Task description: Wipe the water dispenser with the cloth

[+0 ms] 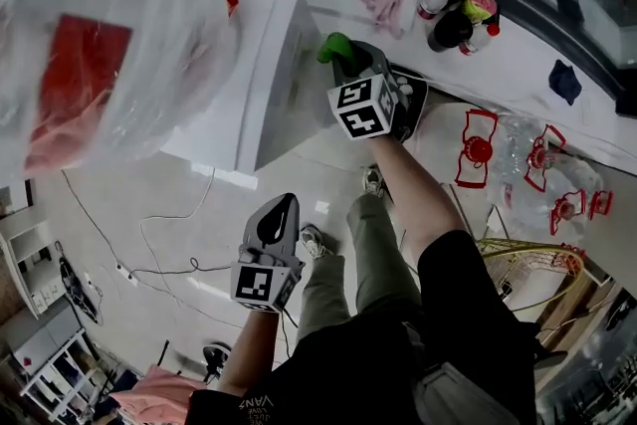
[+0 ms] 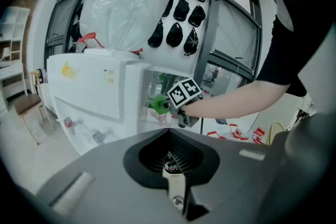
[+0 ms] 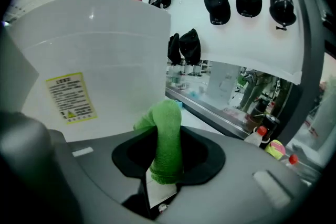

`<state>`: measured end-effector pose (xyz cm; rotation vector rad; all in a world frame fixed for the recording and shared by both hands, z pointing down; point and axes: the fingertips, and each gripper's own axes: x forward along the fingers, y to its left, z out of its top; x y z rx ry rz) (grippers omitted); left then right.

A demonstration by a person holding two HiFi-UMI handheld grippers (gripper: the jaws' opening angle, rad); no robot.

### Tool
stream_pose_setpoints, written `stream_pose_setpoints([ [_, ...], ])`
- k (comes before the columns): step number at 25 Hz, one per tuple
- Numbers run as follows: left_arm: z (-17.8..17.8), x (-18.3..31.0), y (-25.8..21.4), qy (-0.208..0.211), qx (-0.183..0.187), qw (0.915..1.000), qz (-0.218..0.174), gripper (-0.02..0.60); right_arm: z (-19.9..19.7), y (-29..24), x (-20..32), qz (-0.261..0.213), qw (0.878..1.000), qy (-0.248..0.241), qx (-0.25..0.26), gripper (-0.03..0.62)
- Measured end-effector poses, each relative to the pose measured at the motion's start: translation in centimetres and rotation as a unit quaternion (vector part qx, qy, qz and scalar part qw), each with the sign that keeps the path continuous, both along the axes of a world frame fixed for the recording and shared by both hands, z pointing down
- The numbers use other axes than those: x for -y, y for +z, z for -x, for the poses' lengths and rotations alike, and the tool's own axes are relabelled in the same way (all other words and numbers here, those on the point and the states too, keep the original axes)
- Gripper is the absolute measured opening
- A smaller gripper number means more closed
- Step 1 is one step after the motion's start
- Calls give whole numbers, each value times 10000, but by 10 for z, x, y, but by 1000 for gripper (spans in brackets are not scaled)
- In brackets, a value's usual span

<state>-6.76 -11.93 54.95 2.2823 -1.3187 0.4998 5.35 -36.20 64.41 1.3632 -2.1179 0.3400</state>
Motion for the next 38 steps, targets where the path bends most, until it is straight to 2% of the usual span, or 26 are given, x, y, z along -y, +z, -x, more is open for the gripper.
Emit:
stream_pose_setpoints([
  [4, 11, -10, 0, 212, 45, 9997, -97, 2, 9, -1, -67, 23, 9998, 47, 185, 115],
  [10, 26, -28, 2, 535, 199, 9982, -172, 2, 50, 14, -164, 257, 9984, 7, 506, 115],
  [16, 33, -55, 6, 698, 320, 9969, -189, 2, 95, 28, -207, 437, 9967, -303, 617, 115],
  [21, 35, -60, 9, 596, 365, 9975, -113, 2, 110, 36, -200, 533, 9956, -563, 520, 115],
  [26, 30, -46, 10, 342, 377, 9987, -34, 2, 104, 40, -171, 564, 9947, -749, 416, 115],
  [38, 10, -3, 11, -255, 321, 9992, -14, 2, 52, 48, -39, 438, 9958, -799, -41, 115],
])
